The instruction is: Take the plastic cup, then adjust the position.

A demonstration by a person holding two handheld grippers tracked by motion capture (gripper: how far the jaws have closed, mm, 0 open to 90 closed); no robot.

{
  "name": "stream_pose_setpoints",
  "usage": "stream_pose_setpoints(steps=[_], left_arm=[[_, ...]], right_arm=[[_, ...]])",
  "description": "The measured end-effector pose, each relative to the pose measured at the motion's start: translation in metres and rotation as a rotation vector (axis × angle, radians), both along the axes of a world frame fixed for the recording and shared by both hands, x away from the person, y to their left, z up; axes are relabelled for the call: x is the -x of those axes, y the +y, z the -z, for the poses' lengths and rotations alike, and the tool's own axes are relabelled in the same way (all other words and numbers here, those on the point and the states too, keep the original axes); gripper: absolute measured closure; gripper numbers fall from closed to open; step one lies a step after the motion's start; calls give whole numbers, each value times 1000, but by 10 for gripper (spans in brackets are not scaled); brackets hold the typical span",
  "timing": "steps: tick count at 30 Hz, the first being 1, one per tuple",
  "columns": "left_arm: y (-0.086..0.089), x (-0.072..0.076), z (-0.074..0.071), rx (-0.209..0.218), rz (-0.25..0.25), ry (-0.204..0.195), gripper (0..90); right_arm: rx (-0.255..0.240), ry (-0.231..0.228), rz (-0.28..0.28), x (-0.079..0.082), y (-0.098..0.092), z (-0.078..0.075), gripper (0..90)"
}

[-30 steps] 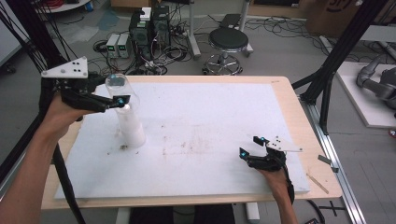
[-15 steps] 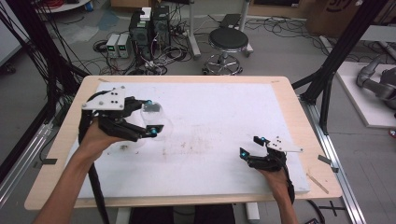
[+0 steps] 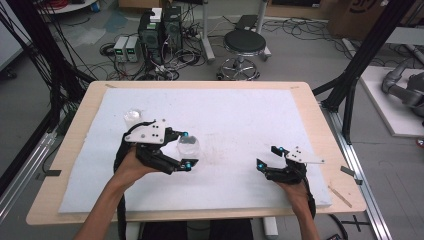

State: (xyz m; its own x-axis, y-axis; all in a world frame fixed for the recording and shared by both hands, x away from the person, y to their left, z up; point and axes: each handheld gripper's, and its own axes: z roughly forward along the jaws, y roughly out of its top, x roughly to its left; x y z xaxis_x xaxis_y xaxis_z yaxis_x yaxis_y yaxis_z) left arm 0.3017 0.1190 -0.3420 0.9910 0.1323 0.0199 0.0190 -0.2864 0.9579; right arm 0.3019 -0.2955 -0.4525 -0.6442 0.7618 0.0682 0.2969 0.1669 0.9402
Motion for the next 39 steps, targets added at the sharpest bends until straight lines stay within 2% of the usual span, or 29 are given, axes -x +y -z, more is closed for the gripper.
stream_pose_setpoints(steps=[5, 13, 15, 30, 35, 39], left_arm=[[-5, 0, 11, -14, 14, 9, 358], [-4, -4, 24, 8, 13, 33, 358], [-4, -6, 26, 1, 10, 46, 358], [0, -11, 27, 20, -5, 52, 359], [2, -11, 27, 21, -13, 55, 360], [4, -11, 26, 33, -18, 59, 360]], right_arm=[[6, -5, -4, 0, 0, 0, 194], [9, 2, -2, 0, 1, 0, 194], [11, -5, 1, 0, 1, 0, 194], [-19, 7, -4, 0, -2, 0, 194], [-9, 15, -8, -2, -2, 0, 194], [-10, 1, -22, 0, -2, -1, 194]])
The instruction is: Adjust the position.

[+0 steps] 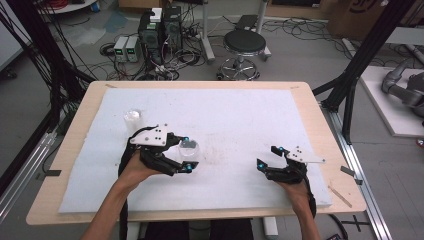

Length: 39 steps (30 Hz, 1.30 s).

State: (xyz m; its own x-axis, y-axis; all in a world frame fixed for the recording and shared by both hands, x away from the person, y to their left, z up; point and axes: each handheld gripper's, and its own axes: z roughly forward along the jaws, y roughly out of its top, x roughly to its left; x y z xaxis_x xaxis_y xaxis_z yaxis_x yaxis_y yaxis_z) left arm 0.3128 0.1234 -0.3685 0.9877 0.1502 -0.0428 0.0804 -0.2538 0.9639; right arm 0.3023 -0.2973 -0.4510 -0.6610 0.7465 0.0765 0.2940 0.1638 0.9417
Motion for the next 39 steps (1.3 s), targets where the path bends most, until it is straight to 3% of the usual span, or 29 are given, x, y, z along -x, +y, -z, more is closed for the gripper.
stream_pose_setpoints(steps=[3, 5, 6, 7, 9, 13, 18, 29, 39], left_arm=[[2, 0, -1, 3, -2, -1, 360], [3, 0, -1, 7, -3, 2, 360], [3, 0, -1, 11, 0, 4, 360], [3, 0, -1, 13, 1, 5, 360], [2, 0, -1, 20, 3, 7, 361], [1, 0, -1, 35, 9, 14, 361], [-2, 1, -1, 28, 14, 11, 362], [-7, 2, 1, 15, 29, 12, 362], [-15, 4, 1, 27, 29, 22, 363]], right_arm=[[-11, 0, -49, 1, 1, -8, 194], [-32, -9, -99, 3, 4, -16, 194], [-45, -18, -157, 3, 9, -25, 194], [-45, -18, -157, 3, 9, -25, 194], [-54, -31, -209, 3, 14, -32, 194], [-89, -37, -343, 4, 30, -50, 194], [-85, -37, -477, 1, 54, -67, 194], [-62, -32, -605, -6, 88, -77, 194], [-52, -18, -692, -8, 121, -73, 194]])
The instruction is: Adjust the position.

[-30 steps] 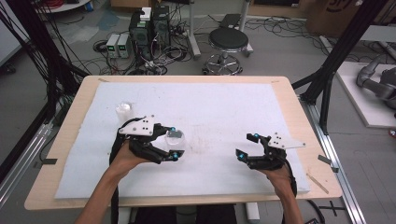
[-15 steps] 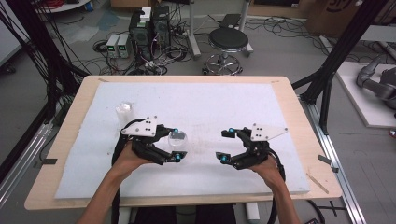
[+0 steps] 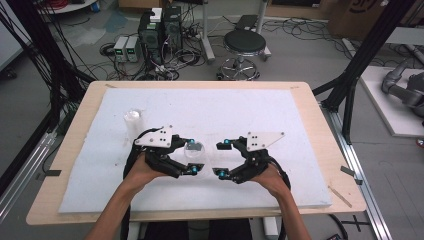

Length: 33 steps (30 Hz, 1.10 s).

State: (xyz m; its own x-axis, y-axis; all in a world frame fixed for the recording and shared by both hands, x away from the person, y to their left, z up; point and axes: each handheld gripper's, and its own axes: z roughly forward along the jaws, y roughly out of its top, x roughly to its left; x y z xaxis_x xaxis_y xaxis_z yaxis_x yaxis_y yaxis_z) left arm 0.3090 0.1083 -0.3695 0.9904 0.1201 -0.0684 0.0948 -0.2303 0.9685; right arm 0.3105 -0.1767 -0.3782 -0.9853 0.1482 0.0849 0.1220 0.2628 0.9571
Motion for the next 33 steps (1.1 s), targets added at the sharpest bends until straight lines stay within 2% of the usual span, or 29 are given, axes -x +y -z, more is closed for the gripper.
stream_pose_setpoints(steps=[17, 33], left_arm=[[-3, 2, -2, 22, 15, 7, 365], [-3, 2, -2, 30, 20, 9, 367]], right_arm=[[9, -10, -76, 3, 31, 6, 193], [17, 0, -89, 3, 39, 10, 193]])
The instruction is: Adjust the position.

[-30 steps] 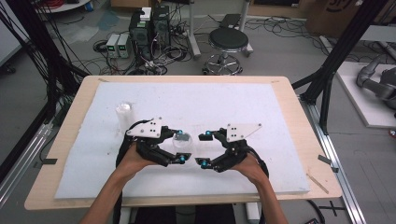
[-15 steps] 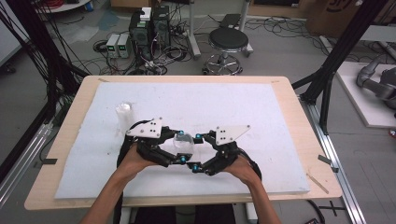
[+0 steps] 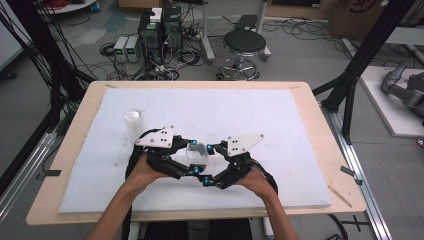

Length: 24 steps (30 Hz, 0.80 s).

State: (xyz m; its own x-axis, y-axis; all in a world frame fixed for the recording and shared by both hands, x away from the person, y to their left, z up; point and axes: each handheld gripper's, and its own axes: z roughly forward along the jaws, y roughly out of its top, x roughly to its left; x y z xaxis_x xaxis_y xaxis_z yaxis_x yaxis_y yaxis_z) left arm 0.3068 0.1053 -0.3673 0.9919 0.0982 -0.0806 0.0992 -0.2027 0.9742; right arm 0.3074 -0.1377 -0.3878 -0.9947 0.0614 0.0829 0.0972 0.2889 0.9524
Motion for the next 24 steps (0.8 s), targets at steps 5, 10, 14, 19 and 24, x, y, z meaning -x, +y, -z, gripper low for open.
stream_pose_setpoints(steps=[5, 10, 14, 19, 24], left_arm=[[0, 0, -1, 5, 1, 1, 368], [0, 0, 0, 5, 7, 1, 369], [0, 1, -1, 1, 11, -2, 369], [0, 1, -1, 4, 17, 1, 371], [0, 1, -1, 4, 26, 0, 371]], right_arm=[[-3, 0, -5, 0, 4, 2, 192], [-1, -1, -8, -1, 7, 3, 193], [-5, -2, -3, -2, 7, 4, 194], [3, -3, -15, -2, 7, 3, 242], [-2, -6, -17, -2, 6, 3, 280]])
